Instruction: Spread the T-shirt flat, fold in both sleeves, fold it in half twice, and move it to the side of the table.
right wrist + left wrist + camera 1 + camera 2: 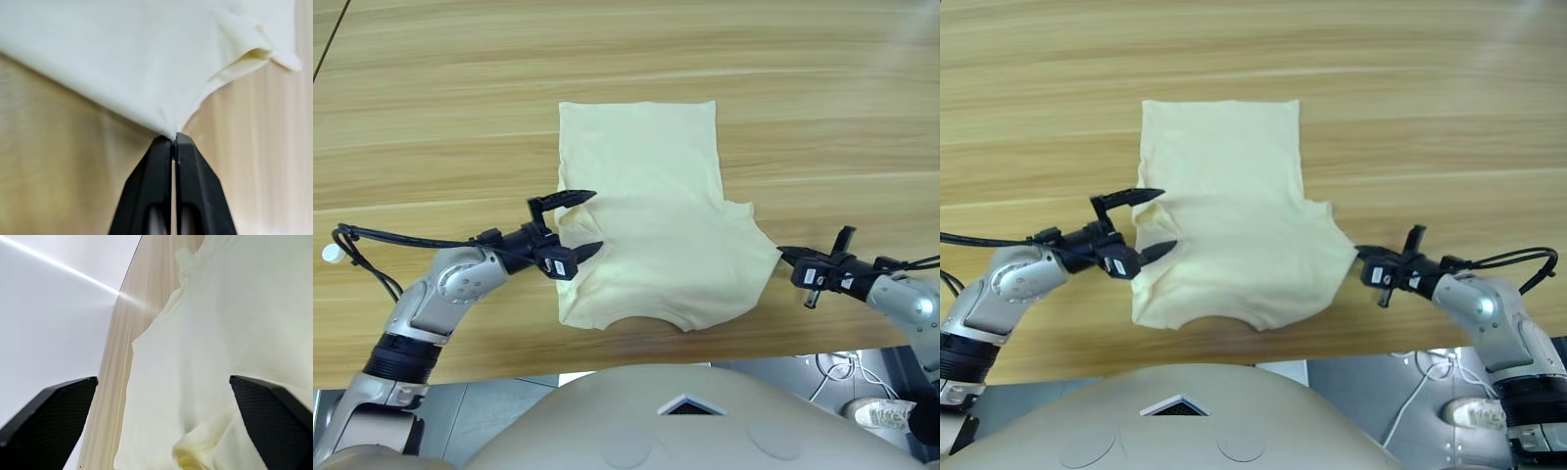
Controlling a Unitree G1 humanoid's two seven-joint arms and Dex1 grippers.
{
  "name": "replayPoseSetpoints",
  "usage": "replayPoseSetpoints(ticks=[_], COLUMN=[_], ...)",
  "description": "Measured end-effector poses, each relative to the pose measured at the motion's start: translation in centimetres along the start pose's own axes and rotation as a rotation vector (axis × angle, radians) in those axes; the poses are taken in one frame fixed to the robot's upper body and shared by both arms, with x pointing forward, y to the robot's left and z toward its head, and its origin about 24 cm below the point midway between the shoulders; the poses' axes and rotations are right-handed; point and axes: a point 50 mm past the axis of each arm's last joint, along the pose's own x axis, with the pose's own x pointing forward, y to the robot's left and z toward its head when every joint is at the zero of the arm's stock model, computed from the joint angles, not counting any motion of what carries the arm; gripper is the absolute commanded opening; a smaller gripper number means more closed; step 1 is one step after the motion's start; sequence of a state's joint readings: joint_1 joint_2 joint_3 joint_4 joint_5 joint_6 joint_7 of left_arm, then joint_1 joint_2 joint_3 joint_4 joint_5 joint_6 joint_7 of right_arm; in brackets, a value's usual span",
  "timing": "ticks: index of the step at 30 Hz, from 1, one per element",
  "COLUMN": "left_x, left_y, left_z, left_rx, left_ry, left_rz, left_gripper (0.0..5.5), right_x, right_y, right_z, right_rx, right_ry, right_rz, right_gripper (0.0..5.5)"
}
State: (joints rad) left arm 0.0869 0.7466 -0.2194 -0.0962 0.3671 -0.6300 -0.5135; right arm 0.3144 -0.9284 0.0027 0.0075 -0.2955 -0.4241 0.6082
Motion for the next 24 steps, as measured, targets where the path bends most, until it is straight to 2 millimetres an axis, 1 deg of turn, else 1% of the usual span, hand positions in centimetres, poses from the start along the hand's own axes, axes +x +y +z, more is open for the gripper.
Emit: replayPoseSetpoints(ticks=[3,8,11,17,21,24], left_x=[0.0,0.2,0.3,0.4,0.5,0.6], left_y=[0.0,0.0,0.0,0.0,0.1,0.1], left_z=[0.0,0.1,0.2,0.4,0.4,0.5], left_rx=[-0.001,-0.006,-0.008,-0.007,-0.01,-0.013], left_ry=[-0.003,-0.009,-0.014,-0.021,-0.025,-0.027], left_rz=[0.003,0.012,0.018,0.025,0.034,0.04], left_gripper=[5.03,5.03,5.03,5.03,5.03,5.03], right_x=[-0.1,-0.3,-0.2,0.9,2.2,2.7], right_y=[-1.1,-2.1,-2.0,-1.5,-1.7,-1.9], right_z=[0.5,2.0,2.4,5.2,6.5,6.9], right_rx=[-0.001,-0.015,-0.022,-0.061,-0.088,-0.098], right_ry=[-0.034,-0.121,-0.136,-0.268,-0.32,-0.339], right_rz=[-0.074,-0.127,-0.119,-0.062,-0.028,-0.015], right_gripper=[0.05,0.05,0.05,0.05,0.05,0.05])
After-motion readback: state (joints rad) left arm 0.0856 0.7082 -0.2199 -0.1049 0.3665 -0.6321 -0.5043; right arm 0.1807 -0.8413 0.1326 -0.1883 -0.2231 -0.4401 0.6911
